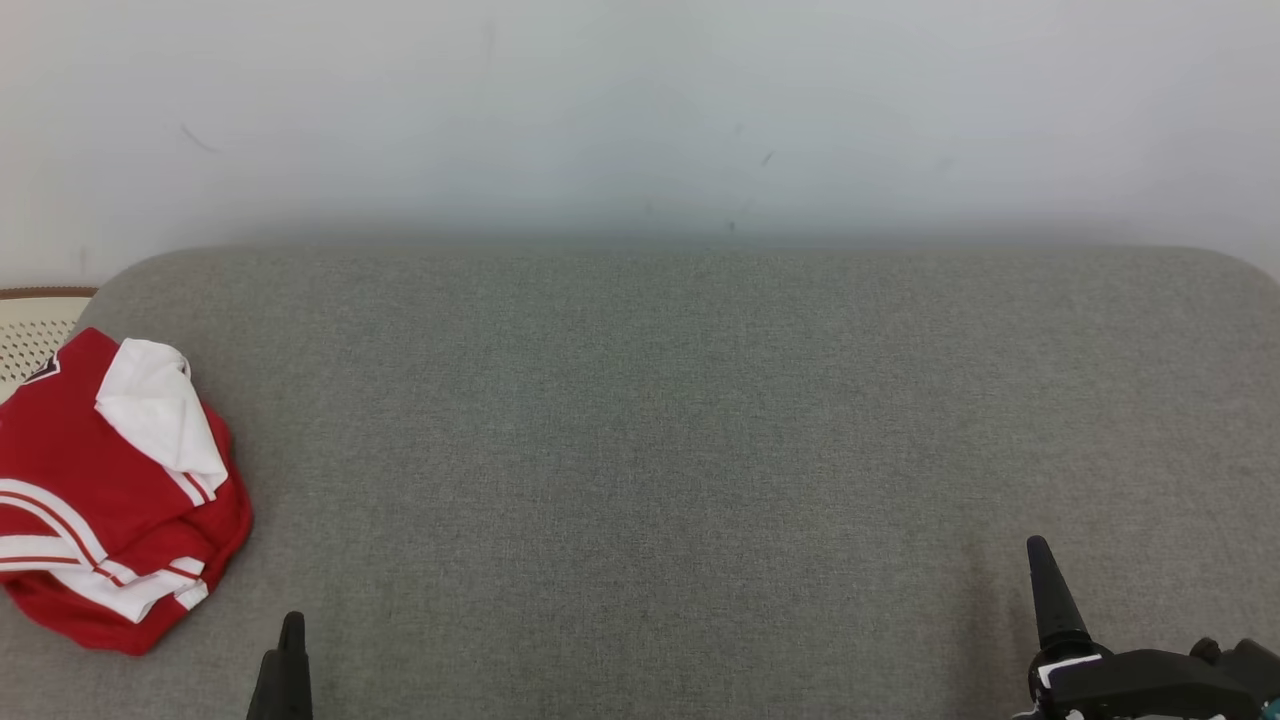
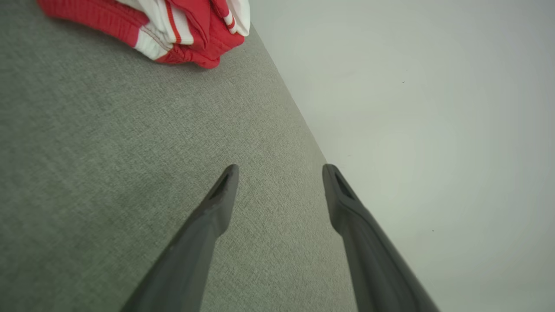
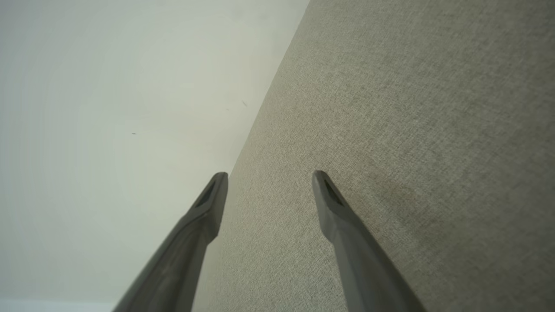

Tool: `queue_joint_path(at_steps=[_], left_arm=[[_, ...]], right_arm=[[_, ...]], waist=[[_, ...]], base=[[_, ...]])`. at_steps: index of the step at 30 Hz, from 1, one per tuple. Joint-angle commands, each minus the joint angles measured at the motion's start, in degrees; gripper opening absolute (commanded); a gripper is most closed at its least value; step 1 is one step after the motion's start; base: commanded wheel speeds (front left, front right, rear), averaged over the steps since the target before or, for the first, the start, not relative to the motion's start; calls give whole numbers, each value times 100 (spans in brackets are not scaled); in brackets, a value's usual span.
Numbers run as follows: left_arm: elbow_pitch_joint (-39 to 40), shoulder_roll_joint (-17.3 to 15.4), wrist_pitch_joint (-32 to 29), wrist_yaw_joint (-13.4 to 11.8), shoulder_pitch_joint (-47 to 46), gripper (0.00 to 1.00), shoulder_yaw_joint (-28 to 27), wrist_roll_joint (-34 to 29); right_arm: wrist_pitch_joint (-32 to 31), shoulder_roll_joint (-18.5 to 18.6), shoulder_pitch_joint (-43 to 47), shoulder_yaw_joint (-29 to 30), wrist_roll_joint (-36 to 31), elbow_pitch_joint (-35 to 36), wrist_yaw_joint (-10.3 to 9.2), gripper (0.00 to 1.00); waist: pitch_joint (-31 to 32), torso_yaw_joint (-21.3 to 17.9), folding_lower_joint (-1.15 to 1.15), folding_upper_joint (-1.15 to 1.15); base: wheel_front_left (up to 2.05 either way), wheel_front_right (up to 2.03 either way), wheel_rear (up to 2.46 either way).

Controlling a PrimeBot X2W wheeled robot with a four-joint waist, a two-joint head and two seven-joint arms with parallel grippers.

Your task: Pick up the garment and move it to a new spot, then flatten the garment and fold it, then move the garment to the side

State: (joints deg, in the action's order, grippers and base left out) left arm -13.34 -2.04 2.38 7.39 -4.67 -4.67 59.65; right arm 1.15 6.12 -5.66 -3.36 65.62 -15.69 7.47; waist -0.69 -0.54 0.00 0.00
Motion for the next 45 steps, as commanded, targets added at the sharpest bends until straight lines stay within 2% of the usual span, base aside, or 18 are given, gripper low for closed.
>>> queue_joint_path(at_steps=[1, 18, 45], left_arm=[[84, -59, 54, 4, -98, 100, 26, -278], [219, -72, 372, -242, -120, 100, 185, -1936], [59, -85, 798, -553, -129, 100, 298, -3641]], right_arm=[[67, 78, -164, -62, -192, 80, 1, 100], [413, 234, -219, -515, -1433, 3, 2, 100], [871, 354, -292, -944, -3144, -263, 3, 100]], waist=[[-2, -2, 0, 0], [-2, -54, 0, 0], [26, -127, 0, 0]], base=[[0, 0, 0], [0, 0, 0], [0, 0, 0]])
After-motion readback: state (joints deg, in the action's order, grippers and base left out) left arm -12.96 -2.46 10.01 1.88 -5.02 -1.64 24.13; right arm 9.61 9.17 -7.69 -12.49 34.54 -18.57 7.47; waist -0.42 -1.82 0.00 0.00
